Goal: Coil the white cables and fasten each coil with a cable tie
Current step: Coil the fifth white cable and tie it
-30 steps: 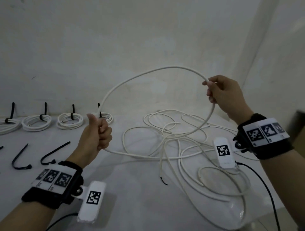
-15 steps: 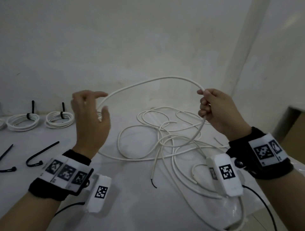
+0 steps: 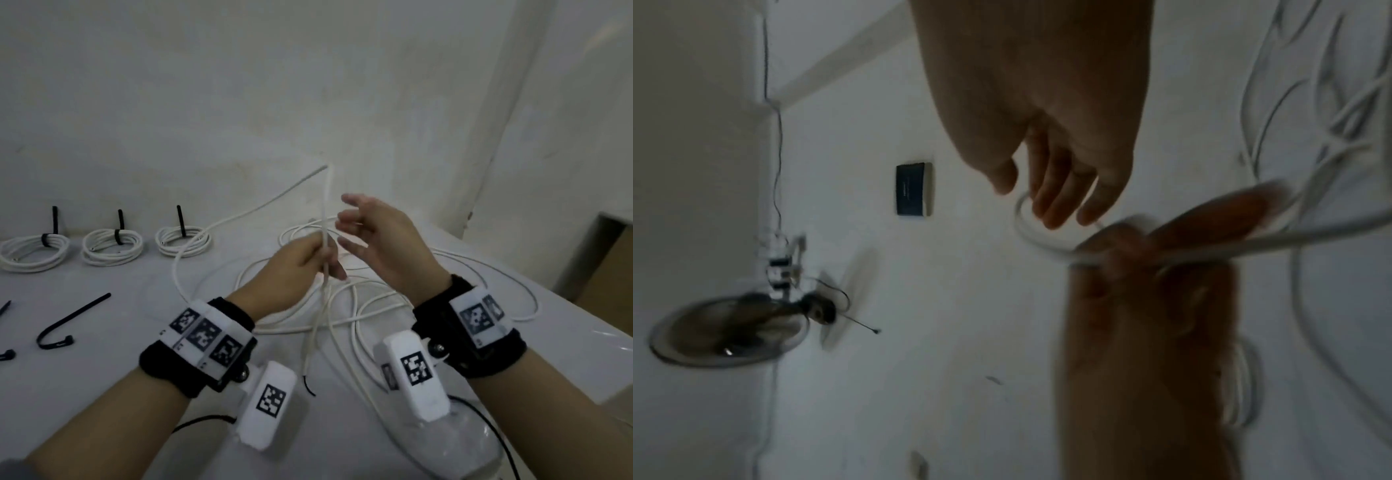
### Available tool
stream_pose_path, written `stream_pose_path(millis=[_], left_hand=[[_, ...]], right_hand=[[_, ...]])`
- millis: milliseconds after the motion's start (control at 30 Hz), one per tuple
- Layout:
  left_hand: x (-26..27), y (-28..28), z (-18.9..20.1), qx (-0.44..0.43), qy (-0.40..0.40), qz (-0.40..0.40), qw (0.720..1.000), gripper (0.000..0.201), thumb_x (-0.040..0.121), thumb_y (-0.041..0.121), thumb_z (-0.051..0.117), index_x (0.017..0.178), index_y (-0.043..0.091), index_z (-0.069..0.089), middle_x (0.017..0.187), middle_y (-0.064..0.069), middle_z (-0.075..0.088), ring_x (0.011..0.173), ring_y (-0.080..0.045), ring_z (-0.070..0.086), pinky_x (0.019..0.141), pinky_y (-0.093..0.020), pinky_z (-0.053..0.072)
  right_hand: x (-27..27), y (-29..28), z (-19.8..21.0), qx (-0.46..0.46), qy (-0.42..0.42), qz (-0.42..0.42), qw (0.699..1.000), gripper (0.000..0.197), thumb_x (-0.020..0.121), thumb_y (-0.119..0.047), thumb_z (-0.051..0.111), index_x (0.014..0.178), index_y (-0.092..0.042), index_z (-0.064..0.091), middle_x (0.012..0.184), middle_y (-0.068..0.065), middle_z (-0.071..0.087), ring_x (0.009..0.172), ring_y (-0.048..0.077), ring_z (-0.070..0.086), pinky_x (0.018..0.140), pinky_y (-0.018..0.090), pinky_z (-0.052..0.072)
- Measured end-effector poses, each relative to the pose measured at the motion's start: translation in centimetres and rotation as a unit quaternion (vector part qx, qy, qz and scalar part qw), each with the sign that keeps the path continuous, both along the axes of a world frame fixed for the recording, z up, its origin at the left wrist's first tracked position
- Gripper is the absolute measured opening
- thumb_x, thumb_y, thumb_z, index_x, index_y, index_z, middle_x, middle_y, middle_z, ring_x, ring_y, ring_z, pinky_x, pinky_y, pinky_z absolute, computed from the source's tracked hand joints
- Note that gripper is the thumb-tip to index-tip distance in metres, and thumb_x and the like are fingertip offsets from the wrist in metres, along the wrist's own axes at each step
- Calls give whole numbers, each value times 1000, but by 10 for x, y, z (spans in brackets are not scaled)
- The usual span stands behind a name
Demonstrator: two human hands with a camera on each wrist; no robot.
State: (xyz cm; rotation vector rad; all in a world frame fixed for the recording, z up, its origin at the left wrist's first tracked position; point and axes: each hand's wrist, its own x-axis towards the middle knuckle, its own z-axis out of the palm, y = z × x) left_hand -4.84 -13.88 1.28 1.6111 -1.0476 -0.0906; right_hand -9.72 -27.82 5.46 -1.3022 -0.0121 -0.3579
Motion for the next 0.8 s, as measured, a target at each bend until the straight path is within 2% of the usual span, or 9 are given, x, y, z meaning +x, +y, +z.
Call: stream_pose_path(millis=[100, 233, 267, 333, 467, 567, 633, 700, 800], left_hand=[[7, 13, 16, -104, 153, 16, 983, 27, 103, 15, 29, 80, 14, 43, 67, -2, 67, 72, -16, 67, 71, -25, 56], [13, 27, 31, -194, 245, 9, 950, 28, 104, 16, 26, 81, 13, 42, 62, -2, 66, 68, -16, 69, 73, -30, 57], [14, 29, 33, -208, 255, 15, 944, 28, 104, 17, 27, 81, 13, 43, 61, -1, 66, 67, -14, 69, 72, -29, 57], [16, 35, 38, -231, 269, 29, 935, 28, 104, 17, 27, 81, 13, 44, 57, 2, 64, 63, -12, 69, 68, -27, 58], [27, 51, 44, -277, 278, 82, 916, 29, 104, 19, 28, 87, 11, 50, 61, 2, 69, 68, -11, 70, 69, -27, 59], [34, 59, 41, -194, 251, 100, 943, 31, 102, 32, 31, 101, 16, 57, 91, 0, 73, 90, -10, 69, 85, -28, 50], [33, 54, 34, -103, 223, 105, 964, 26, 101, 32, 35, 105, 20, 58, 103, 0, 68, 96, -9, 65, 88, -27, 40], [29, 42, 23, -20, 165, 118, 979, 20, 100, 23, 42, 111, 18, 58, 107, 0, 66, 94, -9, 62, 83, -25, 40], [22, 28, 8, 83, 65, 91, 990, 26, 97, 14, 48, 122, 9, 56, 115, -4, 62, 103, -12, 58, 87, -16, 43]], right_hand=[[6, -5, -32, -226, 29, 33, 973, 24, 79, -12, 58, 101, -20, 66, 94, -3, 68, 92, 11, 62, 82, 27, 46], [16, -5, -62, -524, 21, 79, 848, 25, 80, -11, 69, 99, -26, 67, 112, -5, 62, 106, 5, 54, 89, 8, 38], [19, -5, -69, -557, 12, 69, 827, 18, 82, -12, 69, 97, -23, 69, 109, -3, 61, 104, 7, 54, 89, 12, 39], [29, -8, -77, -578, 3, 7, 816, 8, 83, -17, 70, 90, -13, 72, 98, 3, 61, 94, 14, 56, 83, 23, 40], [42, -20, -65, -575, 25, -78, 814, 16, 85, -22, 68, 83, -7, 71, 83, 9, 64, 80, 21, 60, 75, 29, 44], [43, -21, -44, -548, -12, -122, 827, 17, 84, -16, 68, 74, -3, 70, 69, 16, 65, 63, 19, 56, 63, 24, 42], [44, -18, -28, -447, -39, -141, 883, 15, 83, -9, 69, 68, -8, 69, 63, 13, 64, 58, 16, 58, 64, 27, 51], [42, -14, -9, -333, -61, -130, 932, 14, 84, -4, 67, 70, -7, 69, 61, 9, 63, 55, 15, 60, 63, 29, 56], [35, -4, 15, -229, -78, -98, 965, 17, 88, -9, 65, 76, 4, 66, 68, 14, 60, 56, 12, 60, 66, 28, 58]])
